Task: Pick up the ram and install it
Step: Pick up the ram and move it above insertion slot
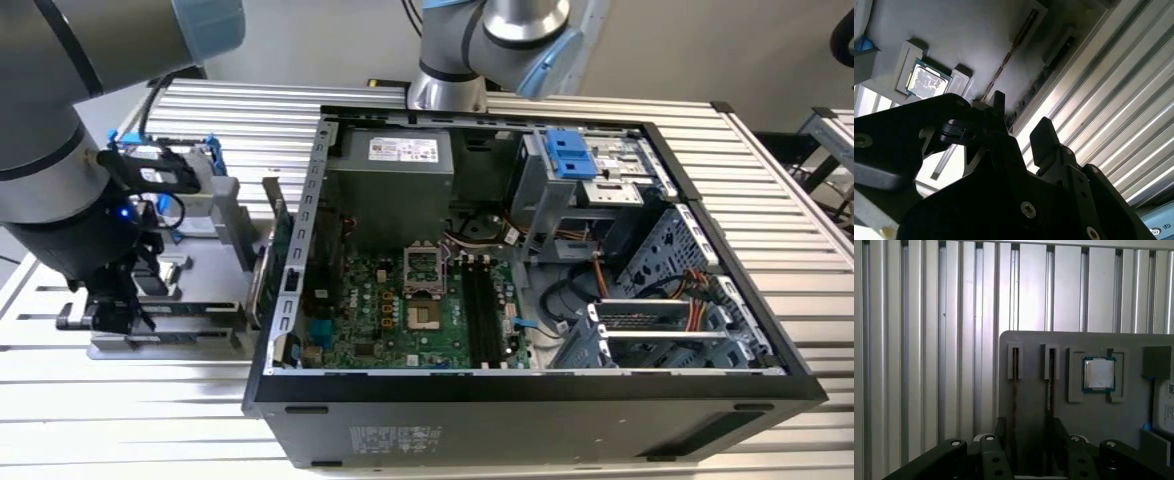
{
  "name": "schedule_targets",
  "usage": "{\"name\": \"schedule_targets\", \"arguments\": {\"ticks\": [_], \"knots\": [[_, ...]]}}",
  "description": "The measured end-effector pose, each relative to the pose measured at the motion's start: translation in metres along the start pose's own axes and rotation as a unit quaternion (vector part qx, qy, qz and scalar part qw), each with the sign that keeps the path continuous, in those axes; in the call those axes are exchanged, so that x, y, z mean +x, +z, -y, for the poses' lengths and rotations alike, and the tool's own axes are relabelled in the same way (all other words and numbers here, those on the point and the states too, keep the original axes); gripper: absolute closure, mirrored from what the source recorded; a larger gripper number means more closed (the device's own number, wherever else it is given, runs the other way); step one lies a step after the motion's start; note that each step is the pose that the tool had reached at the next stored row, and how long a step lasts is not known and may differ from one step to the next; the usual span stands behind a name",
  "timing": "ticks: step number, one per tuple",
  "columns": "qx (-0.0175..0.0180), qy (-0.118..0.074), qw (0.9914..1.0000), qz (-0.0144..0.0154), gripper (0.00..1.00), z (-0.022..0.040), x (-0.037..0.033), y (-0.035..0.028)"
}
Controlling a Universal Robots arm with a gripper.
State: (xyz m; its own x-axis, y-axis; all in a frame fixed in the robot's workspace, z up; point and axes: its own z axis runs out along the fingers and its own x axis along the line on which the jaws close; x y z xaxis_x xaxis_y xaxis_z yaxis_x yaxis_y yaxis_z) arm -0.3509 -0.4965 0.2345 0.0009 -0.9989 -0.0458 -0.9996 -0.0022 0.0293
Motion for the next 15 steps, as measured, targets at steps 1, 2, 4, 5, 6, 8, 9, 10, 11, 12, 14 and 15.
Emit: {"name": "schedule_targets", "arguments": {"ticks": [1,2,4,5,6,8,9,10,11,12,14,15], "knots": [[-0.0002,0.001,1.0,0.0001,0.0,0.0,0.0007,0.0015],[-0.0004,0.001,1.0,0.0001,0.0,0.0001,0.0013,0.0029],[-0.0007,0.003,0.99999,0.0002,0.0,0.0002,0.0027,0.0058],[-0.0009,0.004,0.99999,0.0002,0.0,0.0003,0.0035,0.0074],[-0.0011,0.005,0.99999,0.0002,0.0,0.0003,0.0042,0.009],[-0.001,0.008,0.99997,0.0003,0.0,0.0003,0.0048,0.0126],[-0.0009,0.01,0.99995,0.0003,0.0,0.0004,0.0051,0.0143],[-0.0009,0.012,0.99993,0.0004,0.0,0.0005,0.0053,0.0161],[-0.0009,0.014,0.99991,0.0005,0.0,0.0006,0.0056,0.0178],[-0.0008,0.015,0.99989,0.0006,0.0,0.0006,0.0059,0.0196],[-0.0011,0.017,0.99985,0.0005,0.0,0.0007,0.0066,0.0227],[-0.0012,0.018,0.99983,0.0006,0.0,0.0007,0.0068,0.0243]]}}
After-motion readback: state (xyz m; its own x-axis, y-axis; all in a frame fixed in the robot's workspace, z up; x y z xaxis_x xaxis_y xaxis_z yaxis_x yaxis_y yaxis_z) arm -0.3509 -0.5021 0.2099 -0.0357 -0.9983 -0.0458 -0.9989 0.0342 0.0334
